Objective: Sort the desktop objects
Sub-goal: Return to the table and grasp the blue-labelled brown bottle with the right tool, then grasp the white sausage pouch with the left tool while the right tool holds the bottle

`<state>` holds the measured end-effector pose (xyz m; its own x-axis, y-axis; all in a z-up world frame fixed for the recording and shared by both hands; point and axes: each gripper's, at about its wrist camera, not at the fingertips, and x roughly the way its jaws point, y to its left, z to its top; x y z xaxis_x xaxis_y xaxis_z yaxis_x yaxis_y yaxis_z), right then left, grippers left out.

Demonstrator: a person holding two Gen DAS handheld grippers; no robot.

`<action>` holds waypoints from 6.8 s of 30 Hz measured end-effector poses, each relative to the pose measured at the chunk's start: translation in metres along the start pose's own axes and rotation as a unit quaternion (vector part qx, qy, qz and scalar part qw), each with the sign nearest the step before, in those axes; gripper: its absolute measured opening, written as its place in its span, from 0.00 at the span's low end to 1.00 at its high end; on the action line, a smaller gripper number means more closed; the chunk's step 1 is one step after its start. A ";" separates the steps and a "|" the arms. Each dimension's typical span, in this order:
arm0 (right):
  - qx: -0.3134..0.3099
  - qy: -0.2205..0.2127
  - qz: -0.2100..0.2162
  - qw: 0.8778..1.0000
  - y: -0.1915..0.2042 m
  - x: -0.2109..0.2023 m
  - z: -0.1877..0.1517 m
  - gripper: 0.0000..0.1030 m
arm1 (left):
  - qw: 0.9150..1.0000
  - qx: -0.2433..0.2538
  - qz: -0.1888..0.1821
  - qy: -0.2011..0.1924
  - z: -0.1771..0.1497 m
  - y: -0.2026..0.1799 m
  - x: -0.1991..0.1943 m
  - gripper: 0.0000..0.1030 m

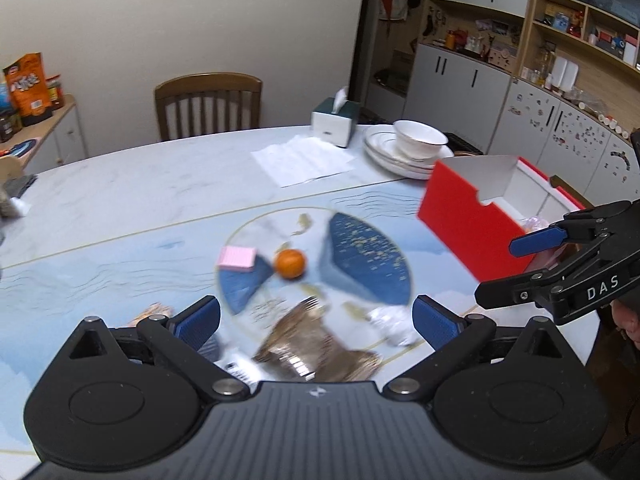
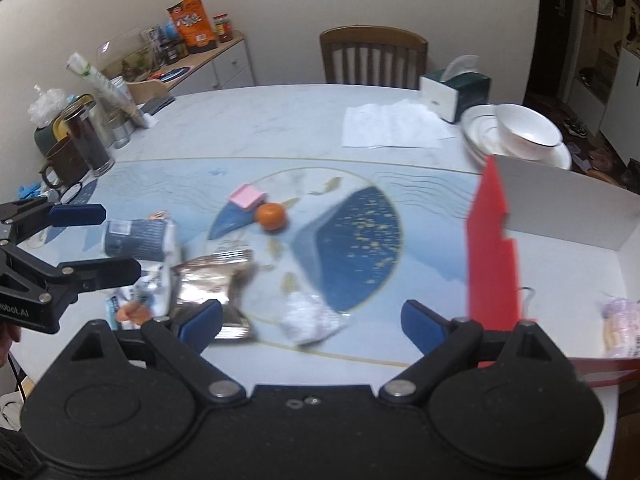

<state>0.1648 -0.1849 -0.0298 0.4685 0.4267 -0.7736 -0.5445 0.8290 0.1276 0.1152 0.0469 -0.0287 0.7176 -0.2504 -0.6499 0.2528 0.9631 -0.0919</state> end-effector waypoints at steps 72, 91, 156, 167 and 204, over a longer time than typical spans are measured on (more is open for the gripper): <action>-0.122 0.146 0.055 0.980 0.158 0.086 -0.079 0.61 | 0.991 0.106 -0.034 0.080 -0.093 0.056 0.061 0.51; -0.069 0.140 0.015 0.988 0.118 0.079 -0.062 0.60 | 0.995 0.051 -0.045 0.077 -0.095 0.067 0.049 0.40; -0.016 0.095 -0.010 0.995 0.003 0.025 -0.057 0.60 | 0.993 0.016 -0.019 0.116 -0.097 0.039 0.044 0.57; -0.007 0.101 -0.017 0.995 0.001 0.025 -0.061 0.60 | 0.990 0.044 -0.010 0.134 -0.097 0.023 0.055 0.79; -0.023 0.087 0.004 0.996 -0.016 0.023 -0.043 0.60 | 0.994 -0.007 0.015 0.104 -0.080 0.010 0.039 0.42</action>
<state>0.1550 -0.2040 -0.0766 0.3379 0.3607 -0.8693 -0.5804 0.8070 0.1093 0.0935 0.0545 -0.1156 0.5742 -0.1971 -0.7946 0.2233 0.9715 -0.0797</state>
